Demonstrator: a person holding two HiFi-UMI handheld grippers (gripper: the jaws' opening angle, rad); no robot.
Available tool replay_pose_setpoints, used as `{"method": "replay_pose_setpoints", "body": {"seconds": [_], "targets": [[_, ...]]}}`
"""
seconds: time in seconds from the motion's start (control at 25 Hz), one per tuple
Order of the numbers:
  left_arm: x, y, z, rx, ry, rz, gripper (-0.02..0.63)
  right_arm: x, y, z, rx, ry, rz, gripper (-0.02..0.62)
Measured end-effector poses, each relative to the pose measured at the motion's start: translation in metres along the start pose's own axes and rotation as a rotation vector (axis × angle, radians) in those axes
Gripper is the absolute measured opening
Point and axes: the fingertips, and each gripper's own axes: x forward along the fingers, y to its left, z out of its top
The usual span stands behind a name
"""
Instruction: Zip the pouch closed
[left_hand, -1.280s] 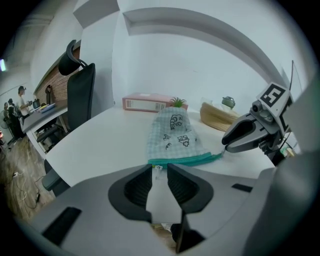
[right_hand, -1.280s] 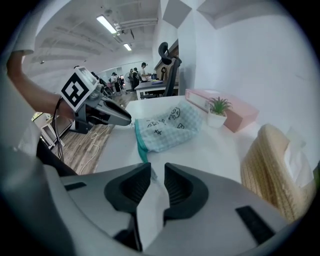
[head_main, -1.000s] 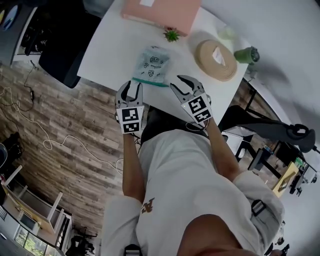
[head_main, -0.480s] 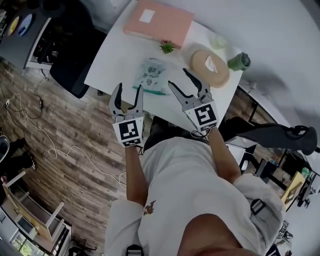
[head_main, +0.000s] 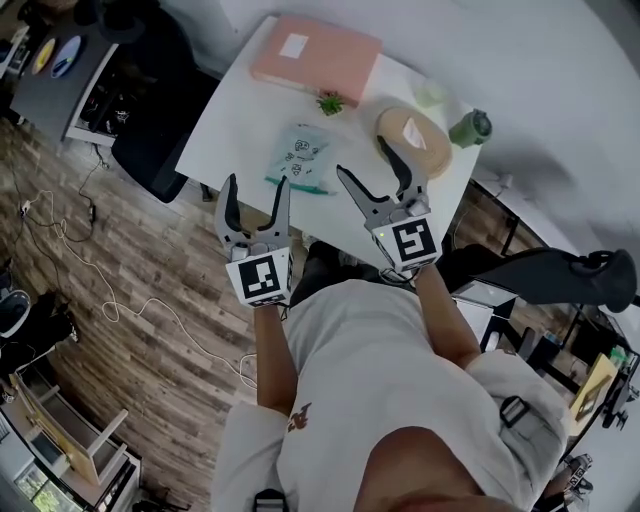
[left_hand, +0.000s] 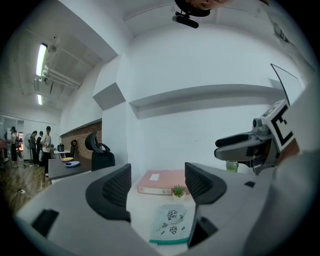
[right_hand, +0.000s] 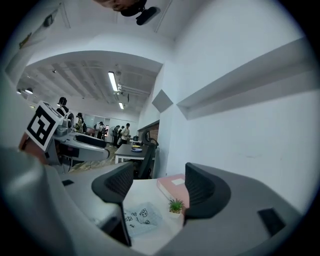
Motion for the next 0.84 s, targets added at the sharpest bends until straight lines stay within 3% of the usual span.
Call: {"method": "replay_pose_setpoints", "body": {"seconds": [0.84], "targets": [[-0.036,-0.027,0.044,0.067,-0.074,0.039,0.322,-0.045,0.0,0.045,-0.024,-0.15,-0.005,0.313]]}}
